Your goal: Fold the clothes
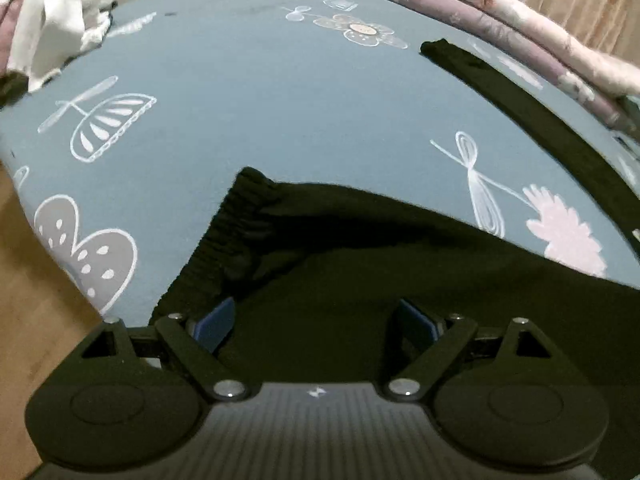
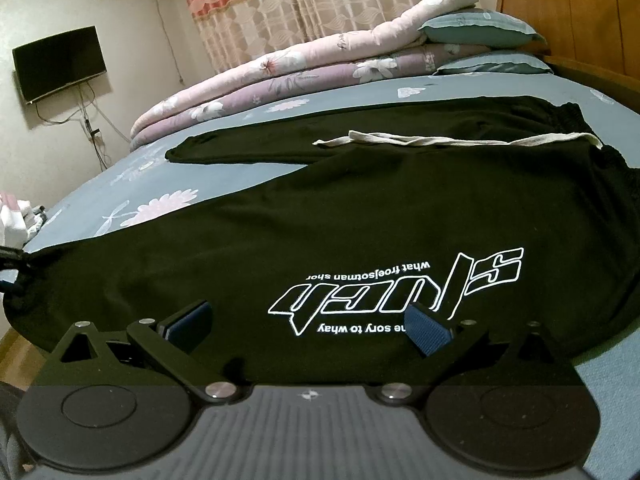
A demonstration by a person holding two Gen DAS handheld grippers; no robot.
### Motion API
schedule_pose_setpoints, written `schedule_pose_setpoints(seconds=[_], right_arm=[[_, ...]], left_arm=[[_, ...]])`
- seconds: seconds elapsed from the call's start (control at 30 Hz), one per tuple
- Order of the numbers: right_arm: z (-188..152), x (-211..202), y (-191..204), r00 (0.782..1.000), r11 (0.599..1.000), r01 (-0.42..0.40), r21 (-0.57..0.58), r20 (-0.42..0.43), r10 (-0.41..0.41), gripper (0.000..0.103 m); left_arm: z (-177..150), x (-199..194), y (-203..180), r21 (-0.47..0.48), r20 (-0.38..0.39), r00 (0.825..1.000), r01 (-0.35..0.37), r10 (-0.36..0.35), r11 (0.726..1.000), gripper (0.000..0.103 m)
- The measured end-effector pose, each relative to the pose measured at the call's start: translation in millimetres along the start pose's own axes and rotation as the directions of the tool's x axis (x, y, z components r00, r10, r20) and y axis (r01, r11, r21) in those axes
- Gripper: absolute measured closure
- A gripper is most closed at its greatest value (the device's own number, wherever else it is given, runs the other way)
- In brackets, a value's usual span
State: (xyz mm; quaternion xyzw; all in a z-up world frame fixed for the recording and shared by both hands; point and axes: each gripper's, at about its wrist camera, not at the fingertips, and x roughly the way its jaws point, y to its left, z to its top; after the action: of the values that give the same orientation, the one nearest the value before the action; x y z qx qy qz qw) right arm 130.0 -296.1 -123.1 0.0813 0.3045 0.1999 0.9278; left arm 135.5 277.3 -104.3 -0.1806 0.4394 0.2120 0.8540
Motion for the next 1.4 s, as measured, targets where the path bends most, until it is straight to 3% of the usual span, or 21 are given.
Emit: schedule_pose_setpoints(seconds=[0.07,0.17,0.27,0.47,0.6,0.67,0.8,1.03,1.17,1.23,1.3,1.4], right_arm=[[0,1,1,1.0,1.0,0.004,-0.006,-0.001,-0.004,0.0],[-1,1,2,1.0,1.0,0.01,-0.017,-0.002,-0.01,0.0],[-2,1,4,1.0,0.999,0.017,-0.027,-0.004,-0.017,0.0],[-2,3,4,1.0,0.999,0.024,-0.034,-0.003,-0.024,0.0],[-1,4,4,1.0,0.999,0.03,-0.04,-0.003,-0.03,0.0],[-1,3,5,1.0,0.999,0.03,-0.04,-0.003,-0.03,0.0],[-1,3,2,1.0,0.999,0.021,-0.029,-0.001,-0.021,0.0],[0,0,0,1.0,1.0,0.007,-0.009,0.001,-0.007,0.0],[1,-1,-4,1.0,1.0,-0.004,0.012,0.003,0.004,0.0],[1,-2,-6,1.0,1.0,-0.01,0.022,0.004,0.009,0.0],[1,-2,-7,1.0,1.0,-0.013,0.028,0.005,0.013,0.0],[1,-3,-7,1.0,0.999,-0.016,0.032,0.004,0.015,0.0]], left_arm=[[6,-4,-13,0.033,0.001,1.0,-0.016,0.016,0.999,0.015],[17,-7,-31,0.092,0.035,0.997,0.07,-0.073,0.993,0.014],[27,4,-41,0.096,0.043,0.992,0.112,-0.116,0.989,0.014],[47,45,-24,0.059,0.042,0.999,-0.008,0.006,0.998,0.015],[53,43,-24,0.031,0.052,0.999,-0.006,0.004,1.0,0.015],[47,32,-35,0.062,0.062,0.998,0.001,-0.004,0.998,0.015],[19,-4,-61,0.128,0.069,0.989,0.118,-0.127,0.985,0.014],[-55,-38,-110,0.299,-0.009,0.977,0.207,-0.214,0.932,0.014],[-71,-27,-101,0.26,-0.089,0.983,0.176,-0.158,0.949,0.014],[-76,-29,-91,0.233,-0.093,0.985,0.163,-0.145,0.959,0.012],[-75,-34,-83,0.202,-0.131,0.988,0.111,-0.085,0.973,0.012],[-72,-49,-83,0.234,-0.109,0.993,0.065,-0.04,0.97,0.013]])
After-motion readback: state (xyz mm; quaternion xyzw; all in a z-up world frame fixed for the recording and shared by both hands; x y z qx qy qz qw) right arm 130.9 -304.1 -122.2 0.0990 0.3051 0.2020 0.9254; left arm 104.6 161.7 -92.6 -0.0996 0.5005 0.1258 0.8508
